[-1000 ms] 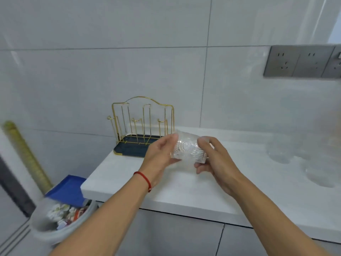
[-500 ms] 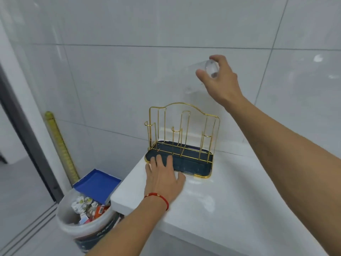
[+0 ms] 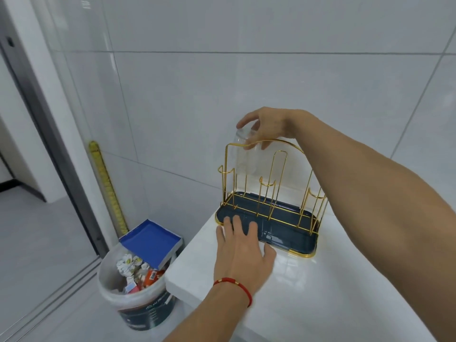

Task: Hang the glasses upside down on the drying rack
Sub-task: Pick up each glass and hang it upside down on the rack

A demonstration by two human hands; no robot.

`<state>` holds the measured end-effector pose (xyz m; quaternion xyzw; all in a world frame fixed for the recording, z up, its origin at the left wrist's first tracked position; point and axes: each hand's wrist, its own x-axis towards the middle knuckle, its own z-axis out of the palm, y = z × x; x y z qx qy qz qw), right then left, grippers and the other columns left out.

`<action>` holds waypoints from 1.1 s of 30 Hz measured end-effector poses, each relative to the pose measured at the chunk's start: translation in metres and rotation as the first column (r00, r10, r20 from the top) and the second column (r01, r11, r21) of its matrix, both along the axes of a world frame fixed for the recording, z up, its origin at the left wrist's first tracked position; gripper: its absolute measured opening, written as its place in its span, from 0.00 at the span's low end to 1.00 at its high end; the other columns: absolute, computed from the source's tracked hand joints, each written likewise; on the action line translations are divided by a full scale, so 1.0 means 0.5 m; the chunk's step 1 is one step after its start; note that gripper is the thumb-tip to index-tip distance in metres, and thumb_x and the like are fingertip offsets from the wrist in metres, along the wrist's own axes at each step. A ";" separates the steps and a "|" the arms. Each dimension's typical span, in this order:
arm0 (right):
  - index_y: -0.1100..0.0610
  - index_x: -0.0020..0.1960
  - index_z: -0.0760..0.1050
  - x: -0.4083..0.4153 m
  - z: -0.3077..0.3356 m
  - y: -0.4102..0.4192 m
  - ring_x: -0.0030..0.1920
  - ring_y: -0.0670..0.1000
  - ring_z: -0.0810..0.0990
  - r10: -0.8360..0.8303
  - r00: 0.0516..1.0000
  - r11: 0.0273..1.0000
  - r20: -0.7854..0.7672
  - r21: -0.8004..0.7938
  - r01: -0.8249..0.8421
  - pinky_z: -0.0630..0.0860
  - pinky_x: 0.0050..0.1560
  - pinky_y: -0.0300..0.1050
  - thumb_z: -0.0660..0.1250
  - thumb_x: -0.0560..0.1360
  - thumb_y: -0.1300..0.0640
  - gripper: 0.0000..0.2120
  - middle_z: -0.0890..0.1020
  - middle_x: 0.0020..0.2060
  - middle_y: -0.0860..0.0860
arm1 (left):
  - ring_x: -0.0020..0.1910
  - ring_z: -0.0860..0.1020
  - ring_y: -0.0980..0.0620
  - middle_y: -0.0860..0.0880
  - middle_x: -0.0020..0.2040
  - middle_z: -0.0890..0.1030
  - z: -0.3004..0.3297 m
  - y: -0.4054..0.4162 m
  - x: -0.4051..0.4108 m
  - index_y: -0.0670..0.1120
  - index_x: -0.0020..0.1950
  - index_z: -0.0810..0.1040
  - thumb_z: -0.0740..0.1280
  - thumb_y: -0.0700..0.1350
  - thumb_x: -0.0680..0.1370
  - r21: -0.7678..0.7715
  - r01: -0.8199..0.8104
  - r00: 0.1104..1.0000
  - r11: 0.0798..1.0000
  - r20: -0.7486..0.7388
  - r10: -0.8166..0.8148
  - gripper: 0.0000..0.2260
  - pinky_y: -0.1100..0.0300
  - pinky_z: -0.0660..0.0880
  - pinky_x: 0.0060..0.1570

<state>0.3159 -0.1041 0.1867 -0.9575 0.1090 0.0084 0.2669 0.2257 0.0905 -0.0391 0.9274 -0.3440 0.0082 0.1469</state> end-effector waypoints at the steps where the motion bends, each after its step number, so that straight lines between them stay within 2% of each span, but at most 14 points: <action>1: 0.45 0.70 0.77 0.008 -0.006 -0.002 0.56 0.57 0.86 0.032 0.999 0.999 -0.039 0.005 -0.032 0.85 0.56 0.50 0.83 0.68 0.54 0.33 0.81 0.62 0.53 | 0.81 0.49 0.37 0.41 0.82 0.56 0.001 0.000 0.001 0.52 0.79 0.58 0.51 0.62 0.80 0.004 0.002 1.000 1.000 -0.003 -0.002 0.29 0.38 0.49 0.79; 6: 0.46 0.71 0.76 0.034 -0.023 -0.007 0.63 0.55 0.82 0.104 0.982 0.994 -0.159 -0.003 -0.106 0.84 0.57 0.47 0.83 0.68 0.57 0.34 0.81 0.64 0.50 | 0.81 0.49 0.37 0.42 0.82 0.57 0.002 0.000 0.002 0.52 0.78 0.59 0.52 0.62 0.80 -0.002 0.012 1.000 1.000 -0.010 -0.012 0.29 0.38 0.50 0.79; 11: 0.46 0.78 0.69 0.015 -0.018 -0.020 0.67 0.58 0.78 0.073 0.981 0.997 -0.179 0.037 -0.067 0.82 0.63 0.53 0.81 0.71 0.56 0.40 0.76 0.69 0.51 | 0.80 0.52 0.38 0.43 0.81 0.59 0.006 0.001 0.000 0.51 0.77 0.61 0.54 0.61 0.79 -0.023 0.017 1.000 1.000 -0.007 -0.017 0.28 0.38 0.54 0.78; 13: 0.47 0.78 0.70 -0.014 -0.015 -0.028 0.65 0.57 0.79 0.050 0.992 0.997 -0.120 0.058 -0.043 0.81 0.61 0.52 0.80 0.73 0.55 0.36 0.79 0.67 0.51 | 0.78 0.56 0.40 0.43 0.78 0.63 0.009 0.002 -0.002 0.50 0.75 0.63 0.56 0.60 0.78 -0.056 0.019 1.000 0.998 0.026 -0.017 0.27 0.39 0.59 0.76; 16: 0.51 0.70 0.77 -0.097 -0.010 -0.039 0.59 0.56 0.84 -0.070 0.984 0.990 0.164 0.130 0.049 0.84 0.53 0.47 0.73 0.79 0.56 0.20 0.83 0.60 0.54 | 0.70 0.64 0.43 0.45 0.68 0.69 0.013 0.005 -0.008 0.48 0.67 0.67 0.59 0.58 0.76 -0.139 0.031 0.994 0.990 0.110 -0.015 0.23 0.41 0.65 0.70; 17: 0.53 0.67 0.80 -0.134 -0.010 -0.043 0.57 0.57 0.85 -0.132 0.949 0.982 0.286 0.166 0.086 0.84 0.51 0.47 0.71 0.79 0.57 0.17 0.84 0.57 0.54 | 0.67 0.66 0.44 0.45 0.64 0.71 0.014 0.006 -0.011 0.47 0.64 0.68 0.60 0.57 0.75 -0.166 0.042 0.990 0.985 0.139 -0.019 0.22 0.43 0.67 0.67; 19: 0.55 0.60 0.83 -0.225 -0.022 -0.048 0.52 0.56 0.87 -0.270 0.814 0.960 0.514 0.211 0.185 0.84 0.50 0.44 0.68 0.78 0.60 0.12 0.86 0.52 0.54 | 0.59 0.69 0.45 0.46 0.57 0.72 0.016 0.009 -0.015 0.47 0.57 0.69 0.61 0.56 0.74 -0.195 0.063 0.980 0.979 0.197 -0.024 0.18 0.45 0.71 0.60; 21: 0.54 0.54 0.84 -0.333 -0.054 -0.052 0.45 0.54 0.87 -0.407 0.632 0.912 0.660 0.249 0.327 0.82 0.45 0.39 0.66 0.76 0.61 0.11 0.87 0.48 0.54 | 0.53 0.69 0.45 0.47 0.52 0.71 0.017 0.009 -0.020 0.46 0.52 0.69 0.63 0.55 0.73 -0.212 0.082 0.970 0.974 0.241 -0.029 0.15 0.47 0.72 0.54; 22: 0.54 0.52 0.84 -0.391 -0.077 -0.053 0.44 0.54 0.87 -0.465 0.554 0.878 0.690 0.276 0.392 0.82 0.45 0.41 0.65 0.75 0.62 0.11 0.87 0.46 0.53 | 0.50 0.69 0.46 0.47 0.50 0.71 0.017 0.009 -0.022 0.46 0.50 0.69 0.64 0.54 0.73 -0.213 0.096 0.962 0.972 0.272 -0.035 0.13 0.48 0.72 0.52; 25: 0.54 0.51 0.83 -0.567 -0.164 -0.049 0.45 0.53 0.85 -0.611 0.425 0.758 0.668 0.337 0.559 0.83 0.51 0.48 0.64 0.75 0.63 0.11 0.86 0.45 0.51 | 0.43 0.68 0.47 0.50 0.42 0.71 0.026 0.011 -0.036 0.48 0.42 0.67 0.66 0.50 0.74 -0.184 0.173 0.944 0.968 0.310 -0.109 0.09 0.48 0.70 0.48; 27: 0.55 0.53 0.82 -0.657 -0.225 -0.042 0.44 0.49 0.83 -0.670 0.383 0.694 0.636 0.351 0.629 0.81 0.54 0.50 0.64 0.75 0.64 0.11 0.85 0.45 0.49 | 0.39 0.68 0.47 0.51 0.36 0.70 0.032 0.021 -0.031 0.48 0.37 0.67 0.66 0.47 0.75 -0.159 0.196 0.934 0.968 0.332 -0.134 0.11 0.49 0.68 0.43; 29: 0.56 0.56 0.80 -0.757 -0.284 -0.033 0.46 0.49 0.80 -0.701 0.343 0.635 0.626 0.327 0.700 0.78 0.53 0.48 0.65 0.75 0.64 0.12 0.84 0.51 0.50 | 0.34 0.67 0.48 0.51 0.32 0.69 0.036 0.025 -0.035 0.48 0.33 0.65 0.67 0.46 0.76 -0.163 0.220 0.921 0.962 0.359 -0.150 0.14 0.48 0.69 0.39; 31: 0.56 0.61 0.77 -0.850 -0.331 -0.032 0.54 0.52 0.78 -0.739 0.246 0.543 0.627 0.339 0.768 0.72 0.53 0.45 0.67 0.75 0.64 0.15 0.80 0.58 0.53 | 0.33 0.67 0.49 0.52 0.31 0.68 0.039 0.012 -0.059 0.50 0.33 0.65 0.67 0.47 0.75 -0.177 0.255 0.914 0.951 0.364 -0.178 0.15 0.48 0.70 0.38; 33: 0.58 0.67 0.72 -0.916 -0.363 -0.038 0.63 0.56 0.74 -0.780 0.126 0.429 0.613 0.377 0.821 0.70 0.58 0.47 0.69 0.75 0.63 0.20 0.74 0.65 0.56 | 0.36 0.68 0.49 0.53 0.34 0.69 0.041 -0.023 -0.115 0.50 0.35 0.67 0.64 0.50 0.76 -0.219 0.317 0.907 0.923 0.354 -0.228 0.11 0.49 0.68 0.39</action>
